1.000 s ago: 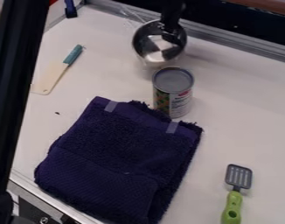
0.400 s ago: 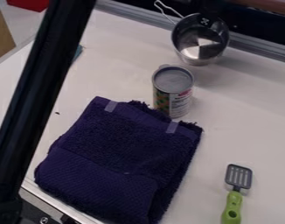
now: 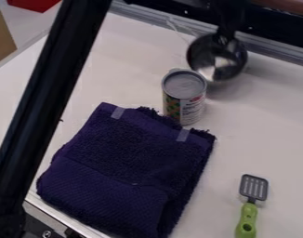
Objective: Move pot to the upper right side of the table
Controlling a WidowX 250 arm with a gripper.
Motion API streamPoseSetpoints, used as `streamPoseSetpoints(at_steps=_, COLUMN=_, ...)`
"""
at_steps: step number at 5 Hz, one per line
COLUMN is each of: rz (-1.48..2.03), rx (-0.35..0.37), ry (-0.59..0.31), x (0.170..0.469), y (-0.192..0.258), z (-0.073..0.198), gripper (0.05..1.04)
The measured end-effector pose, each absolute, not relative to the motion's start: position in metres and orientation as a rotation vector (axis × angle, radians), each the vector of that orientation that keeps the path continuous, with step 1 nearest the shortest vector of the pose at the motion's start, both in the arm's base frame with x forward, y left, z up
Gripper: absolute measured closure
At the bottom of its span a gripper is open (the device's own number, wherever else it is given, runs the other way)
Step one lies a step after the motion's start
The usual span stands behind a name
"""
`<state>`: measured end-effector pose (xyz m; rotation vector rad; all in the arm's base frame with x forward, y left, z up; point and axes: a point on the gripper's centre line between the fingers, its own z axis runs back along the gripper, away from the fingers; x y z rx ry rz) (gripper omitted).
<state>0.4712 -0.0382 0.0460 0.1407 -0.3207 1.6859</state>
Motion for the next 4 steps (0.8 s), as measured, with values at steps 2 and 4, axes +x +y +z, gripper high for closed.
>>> streamPoseSetpoints(at_steps=2, rz=1.653, rx=0.05, ry=-0.354, x=0.44, y=-0.074, z=0.07, gripper=1.021)
streamPoseSetpoints(at_steps=4, rz=1.649, rx=0.058, ry=-0.38, x=0.44, y=-0.082, z=0.064, gripper=1.021)
